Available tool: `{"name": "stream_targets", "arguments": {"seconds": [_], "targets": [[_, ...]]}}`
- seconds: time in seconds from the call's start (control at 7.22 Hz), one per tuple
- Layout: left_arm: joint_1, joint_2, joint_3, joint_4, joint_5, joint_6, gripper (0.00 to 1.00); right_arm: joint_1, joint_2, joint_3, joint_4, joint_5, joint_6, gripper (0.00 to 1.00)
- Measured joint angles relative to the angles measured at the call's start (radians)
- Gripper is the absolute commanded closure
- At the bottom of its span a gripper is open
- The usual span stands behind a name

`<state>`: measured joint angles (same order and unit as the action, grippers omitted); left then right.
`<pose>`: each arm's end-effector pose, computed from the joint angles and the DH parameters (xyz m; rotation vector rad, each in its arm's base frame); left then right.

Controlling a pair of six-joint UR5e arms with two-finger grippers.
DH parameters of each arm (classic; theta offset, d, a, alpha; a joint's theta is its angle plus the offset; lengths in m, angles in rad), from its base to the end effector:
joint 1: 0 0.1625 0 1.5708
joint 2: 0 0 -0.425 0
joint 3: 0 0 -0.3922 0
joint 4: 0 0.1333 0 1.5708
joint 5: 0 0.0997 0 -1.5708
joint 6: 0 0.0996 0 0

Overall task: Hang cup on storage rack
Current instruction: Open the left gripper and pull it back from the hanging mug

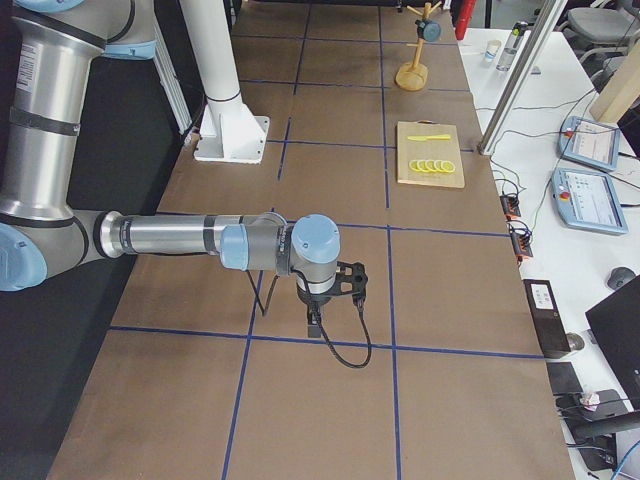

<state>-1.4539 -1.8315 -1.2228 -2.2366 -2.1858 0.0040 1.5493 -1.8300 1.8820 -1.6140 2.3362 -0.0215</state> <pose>-0.0020 -0.6328 0.6209 0.5266 0.6297 0.2919 0.0560 -0.3844 0.6239 0.0084 -0.7655 -0.0442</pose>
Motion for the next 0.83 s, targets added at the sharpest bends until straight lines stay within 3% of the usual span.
{"name": "stream_targets", "arguments": {"seconds": [0.28,0.55,0.83], "targets": [[-0.051,0.005,-0.105,0.308,0.047,0.167,0.00,0.000,0.000,0.000,0.000,0.000,0.000,0.00],[-0.084,0.029,-0.173,0.599,-0.026,0.204,0.00,0.000,-0.002,0.000,0.000,0.005,0.000,0.00],[-0.117,0.136,-0.238,0.667,-0.131,0.198,0.00,0.000,-0.003,0.000,-0.001,0.007,0.002,0.00]]}}
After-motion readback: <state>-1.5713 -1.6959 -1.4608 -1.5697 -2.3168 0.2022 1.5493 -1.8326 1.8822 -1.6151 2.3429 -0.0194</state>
